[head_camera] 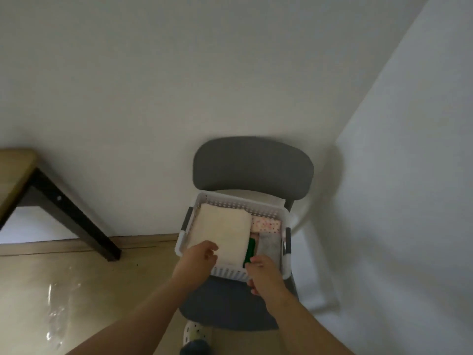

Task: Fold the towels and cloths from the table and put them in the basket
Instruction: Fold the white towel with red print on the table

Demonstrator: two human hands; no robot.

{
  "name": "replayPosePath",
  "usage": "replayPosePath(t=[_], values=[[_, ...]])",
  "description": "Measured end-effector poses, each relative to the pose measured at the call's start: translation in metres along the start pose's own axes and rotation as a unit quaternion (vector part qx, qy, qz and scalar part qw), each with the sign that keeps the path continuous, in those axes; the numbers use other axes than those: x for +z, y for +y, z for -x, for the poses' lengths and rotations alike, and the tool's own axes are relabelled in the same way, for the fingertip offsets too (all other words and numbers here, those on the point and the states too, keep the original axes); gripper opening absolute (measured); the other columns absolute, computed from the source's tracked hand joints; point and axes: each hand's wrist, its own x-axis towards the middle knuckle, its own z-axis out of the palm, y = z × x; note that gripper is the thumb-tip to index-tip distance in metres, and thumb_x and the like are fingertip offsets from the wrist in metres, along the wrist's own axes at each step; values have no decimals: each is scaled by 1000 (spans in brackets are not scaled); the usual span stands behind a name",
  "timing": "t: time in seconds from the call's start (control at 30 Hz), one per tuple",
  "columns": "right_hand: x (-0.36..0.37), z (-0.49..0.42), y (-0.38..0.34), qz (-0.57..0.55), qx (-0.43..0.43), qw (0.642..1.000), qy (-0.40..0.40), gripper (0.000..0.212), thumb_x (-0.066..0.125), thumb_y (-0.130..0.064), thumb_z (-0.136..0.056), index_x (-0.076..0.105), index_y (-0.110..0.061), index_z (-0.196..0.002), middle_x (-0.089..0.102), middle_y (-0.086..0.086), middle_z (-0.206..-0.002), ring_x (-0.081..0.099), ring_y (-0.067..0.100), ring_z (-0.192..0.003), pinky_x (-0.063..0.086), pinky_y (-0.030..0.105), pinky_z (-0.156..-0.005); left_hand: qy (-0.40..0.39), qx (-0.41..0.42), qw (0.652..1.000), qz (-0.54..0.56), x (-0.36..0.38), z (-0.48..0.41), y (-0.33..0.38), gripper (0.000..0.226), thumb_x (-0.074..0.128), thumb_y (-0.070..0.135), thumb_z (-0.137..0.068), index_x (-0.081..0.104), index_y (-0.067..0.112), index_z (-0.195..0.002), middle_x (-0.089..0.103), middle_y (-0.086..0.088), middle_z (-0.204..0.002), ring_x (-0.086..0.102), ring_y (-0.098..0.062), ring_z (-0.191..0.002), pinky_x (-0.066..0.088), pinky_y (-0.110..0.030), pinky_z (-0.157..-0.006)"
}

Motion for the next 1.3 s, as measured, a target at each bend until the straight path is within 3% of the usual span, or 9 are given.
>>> replayPosePath(t=[0.1, 0.23, 0.3, 0.43, 0.57, 0.7, 0.87, 1.2, 1.3], values=[[-8, 63, 24, -7, -23, 1000, -9, 4, 47, -16, -95, 51, -15, -94, 56, 5, -86, 52, 14, -66, 44, 24, -55, 38, -22, 996, 81, 15, 69, 4, 19, 52, 20, -92, 58, 25, -109, 63, 1, -104, 57, -13, -89, 42, -18, -65], [-7, 143, 61, -7, -50, 999, -15, 12, 48, -14, -95, 53, -13, -83, 57, 5, -76, 53, 15, -59, 41, 24, -50, 61, -31, 986, 153, 33, 164, 0, 13, 55, 18, -89, 61, 24, -98, 65, -1, -98, 61, -16, -89, 46, -25, -75], [0, 178, 78, -8, -57, 998, -20, 13, 49, -14, -94, 53, -13, -83, 58, 5, -75, 52, 16, -58, 39, 24, -50, 62, -36, 979, 192, 34, 209, -5, 11, 55, 15, -89, 60, 23, -94, 64, -2, -92, 60, -15, -82, 45, -25, -70], [28, 247, 111, -9, -87, 995, -45, 14, 47, -15, -95, 53, -13, -83, 56, 5, -76, 50, 14, -56, 37, 23, -51, 70, -54, 968, 237, 33, 287, -35, 12, 54, 14, -91, 62, 20, -98, 64, 2, -91, 64, -15, -82, 51, -28, -76], [74, 313, 150, -53, -101, 992, -54, 18, 46, -8, -94, 48, -13, -76, 47, 4, -65, 42, 15, -51, 31, 21, -48, 85, -41, 960, 265, 26, 362, -82, 12, 51, 8, -94, 60, 13, -100, 60, -4, -96, 59, -11, -70, 43, -9, -47], [139, 378, 198, -73, -95, 991, -54, 13, 48, -13, -94, 53, -13, -82, 53, 3, -71, 48, 16, -55, 36, 22, -53, 94, -39, 965, 241, 16, 445, -151, 21, 50, 13, -93, 57, 30, -83, 63, 4, -91, 62, -10, -75, 42, -20, -57], [215, 467, 266, -78, -46, 993, -81, 12, 50, -15, -93, 54, -15, -82, 58, 3, -75, 54, 17, -59, 39, 23, -54, 102, -76, 969, 213, 8, 550, -236, 23, 52, 13, -88, 58, 33, -77, 67, 2, -88, 68, -17, -86, 45, -25, -67], [297, 587, 343, -36, -66, 992, -105, 10, 49, -16, -92, 55, -16, -85, 58, 2, -78, 53, 15, -60, 40, 23, -55, 170, -77, 952, 243, 0, 691, -341, 26, 50, 4, -89, 57, 24, -74, 59, 1, -73, 59, -21, -74, 38, -23, -55], [319, 622, 369, -43, -69, 989, -122, 8, 49, -16, -92, 56, -15, -88, 58, 2, -79, 54, 15, -63, 40, 23, -56, 186, -85, 951, 231, 2, 734, -366, 24, 51, 8, -90, 59, 27, -76, 62, 0, -82, 65, -26, -85, 40, -23, -58]])
